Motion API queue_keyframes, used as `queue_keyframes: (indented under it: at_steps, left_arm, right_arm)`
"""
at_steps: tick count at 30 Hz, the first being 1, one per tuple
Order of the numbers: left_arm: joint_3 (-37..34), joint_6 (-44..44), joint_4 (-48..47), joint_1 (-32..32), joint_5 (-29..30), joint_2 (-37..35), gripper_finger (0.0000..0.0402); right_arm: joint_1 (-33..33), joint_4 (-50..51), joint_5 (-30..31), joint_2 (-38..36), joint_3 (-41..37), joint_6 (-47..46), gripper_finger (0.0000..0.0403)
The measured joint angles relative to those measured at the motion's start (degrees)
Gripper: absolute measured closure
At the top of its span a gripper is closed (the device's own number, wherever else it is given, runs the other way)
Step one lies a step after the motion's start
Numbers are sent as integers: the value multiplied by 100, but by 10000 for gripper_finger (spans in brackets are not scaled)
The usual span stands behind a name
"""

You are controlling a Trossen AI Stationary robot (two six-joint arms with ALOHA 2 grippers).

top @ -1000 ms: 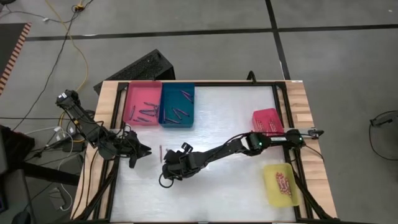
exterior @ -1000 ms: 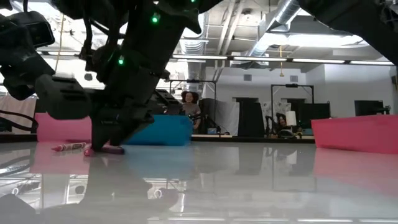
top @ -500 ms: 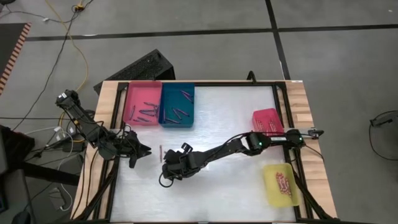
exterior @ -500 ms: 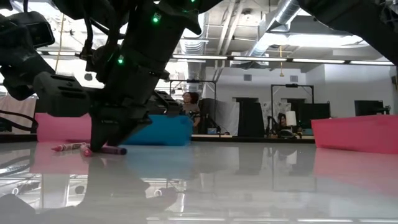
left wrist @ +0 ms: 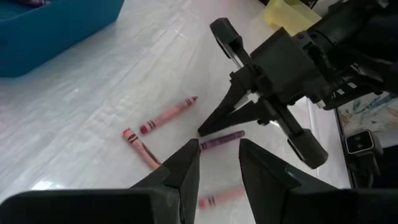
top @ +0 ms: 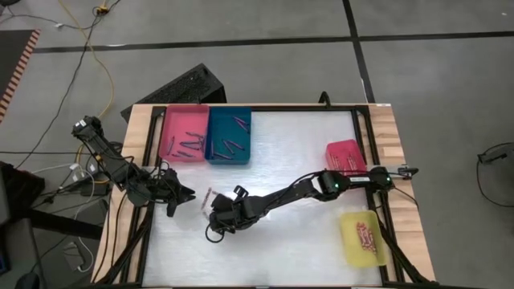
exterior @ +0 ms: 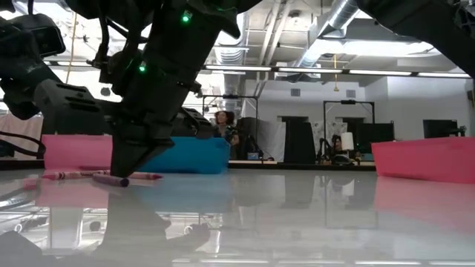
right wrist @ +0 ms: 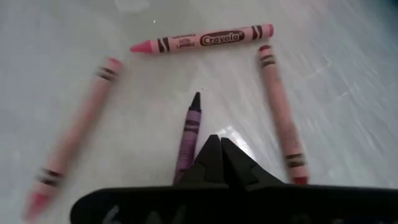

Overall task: Sort crayons
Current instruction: Put the pink crayon into the yellow bin

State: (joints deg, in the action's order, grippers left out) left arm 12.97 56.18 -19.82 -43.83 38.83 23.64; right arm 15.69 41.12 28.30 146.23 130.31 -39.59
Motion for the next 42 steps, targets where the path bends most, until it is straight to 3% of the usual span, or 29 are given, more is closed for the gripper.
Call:
queue_keyframes:
  at_steps: [16,19,22,27,32,37,42]
  left_arm:
    - [0,9,0,0,-115,0,300]
    - [-1,-92,16,0,-495,33,300]
    - [0,-313,156,-4,-1345,268,300]
    - [15,-239,528,-145,-1897,1247,318]
    - [353,554,460,-297,-2296,2673,375]
    - [1166,1327,106,-517,-2367,4076,400]
    - [2393,2059,-1213,-666,-2994,5410,401]
  right_arm:
    - [15,105,-15,-108,260,485,401]
    - [76,177,1,-137,473,645,401]
    - [165,234,1,-296,438,712,401]
    - [322,407,44,-719,452,844,401]
    - [529,719,287,-1141,449,960,401]
    - [729,846,789,-1597,447,1142,401]
    - [906,947,1337,-1876,447,1311,401]
